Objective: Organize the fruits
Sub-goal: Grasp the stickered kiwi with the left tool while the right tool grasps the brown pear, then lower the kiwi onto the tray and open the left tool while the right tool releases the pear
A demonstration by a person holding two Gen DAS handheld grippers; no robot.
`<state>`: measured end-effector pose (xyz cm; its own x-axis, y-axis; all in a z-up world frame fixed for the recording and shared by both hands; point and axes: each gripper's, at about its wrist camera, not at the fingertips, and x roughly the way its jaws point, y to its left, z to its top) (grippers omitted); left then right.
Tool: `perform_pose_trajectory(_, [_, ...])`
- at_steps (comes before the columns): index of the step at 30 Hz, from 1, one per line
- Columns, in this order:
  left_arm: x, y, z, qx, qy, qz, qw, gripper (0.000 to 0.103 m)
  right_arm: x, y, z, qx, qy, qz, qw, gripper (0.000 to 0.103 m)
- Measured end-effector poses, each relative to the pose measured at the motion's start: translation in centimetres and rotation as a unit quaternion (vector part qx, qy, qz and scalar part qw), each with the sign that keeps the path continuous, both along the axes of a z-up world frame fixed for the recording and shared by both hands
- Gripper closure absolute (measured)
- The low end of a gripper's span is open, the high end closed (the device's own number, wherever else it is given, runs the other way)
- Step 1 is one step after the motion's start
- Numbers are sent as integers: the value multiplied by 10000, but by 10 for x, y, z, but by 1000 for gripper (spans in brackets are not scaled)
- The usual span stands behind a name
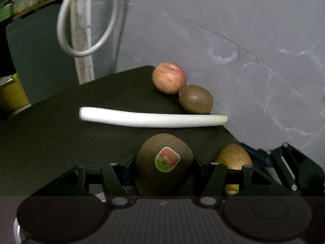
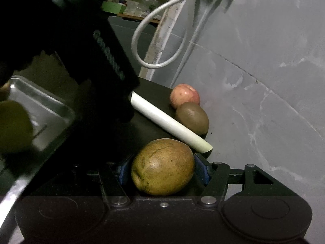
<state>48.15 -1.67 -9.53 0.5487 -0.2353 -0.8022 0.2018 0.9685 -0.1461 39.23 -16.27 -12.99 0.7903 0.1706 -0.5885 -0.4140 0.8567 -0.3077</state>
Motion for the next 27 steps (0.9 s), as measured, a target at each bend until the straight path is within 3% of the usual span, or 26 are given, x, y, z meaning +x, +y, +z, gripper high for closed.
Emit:
perform_pose_trajectory(11, [-39,67,31,68,-156,687,9975,41,-61,29,41,270,-181,506,9982,39])
perform_pose_trajectory(27, [-70,83,13,80,93,927,9956,41,-138,48,56,418,208,1089,9930,39])
